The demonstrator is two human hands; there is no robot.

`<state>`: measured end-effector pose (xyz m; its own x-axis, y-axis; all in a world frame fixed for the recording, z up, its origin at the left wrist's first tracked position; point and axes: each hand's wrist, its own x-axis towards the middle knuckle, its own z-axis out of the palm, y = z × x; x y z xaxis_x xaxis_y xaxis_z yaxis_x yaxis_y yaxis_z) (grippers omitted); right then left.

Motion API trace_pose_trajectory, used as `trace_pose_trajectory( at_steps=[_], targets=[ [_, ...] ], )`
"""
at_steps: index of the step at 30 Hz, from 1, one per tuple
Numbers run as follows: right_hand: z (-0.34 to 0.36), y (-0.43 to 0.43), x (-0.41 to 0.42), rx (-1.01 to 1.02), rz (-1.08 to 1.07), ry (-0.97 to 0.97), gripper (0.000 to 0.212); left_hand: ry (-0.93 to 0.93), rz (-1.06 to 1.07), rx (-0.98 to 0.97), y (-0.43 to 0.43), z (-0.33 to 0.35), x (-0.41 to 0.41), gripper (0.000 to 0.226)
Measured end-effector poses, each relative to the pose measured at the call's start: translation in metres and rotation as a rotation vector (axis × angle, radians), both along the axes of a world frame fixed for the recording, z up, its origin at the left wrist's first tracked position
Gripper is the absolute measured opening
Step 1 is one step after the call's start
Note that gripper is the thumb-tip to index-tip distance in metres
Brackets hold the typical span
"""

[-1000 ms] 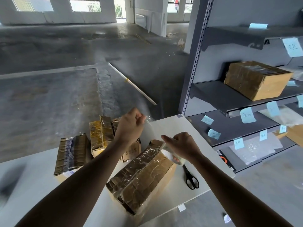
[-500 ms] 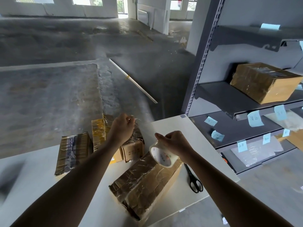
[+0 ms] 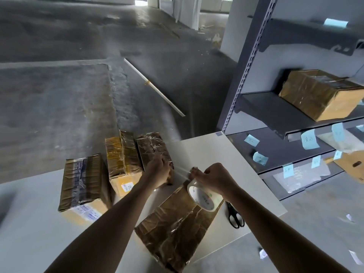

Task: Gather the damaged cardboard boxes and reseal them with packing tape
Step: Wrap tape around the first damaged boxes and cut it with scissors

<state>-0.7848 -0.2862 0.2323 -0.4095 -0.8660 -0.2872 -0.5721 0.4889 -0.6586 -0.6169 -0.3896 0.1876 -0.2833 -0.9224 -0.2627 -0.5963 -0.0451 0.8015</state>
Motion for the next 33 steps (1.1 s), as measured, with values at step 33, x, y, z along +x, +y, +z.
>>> trace_pose_trajectory(
  at_steps=[33],
  targets=[
    [-0.006,-0.01,0.008,0.126,0.061,0.097,0.051,-0.178,-0.109,0.376,0.011,-0.052,0.003,0.049]
  ],
)
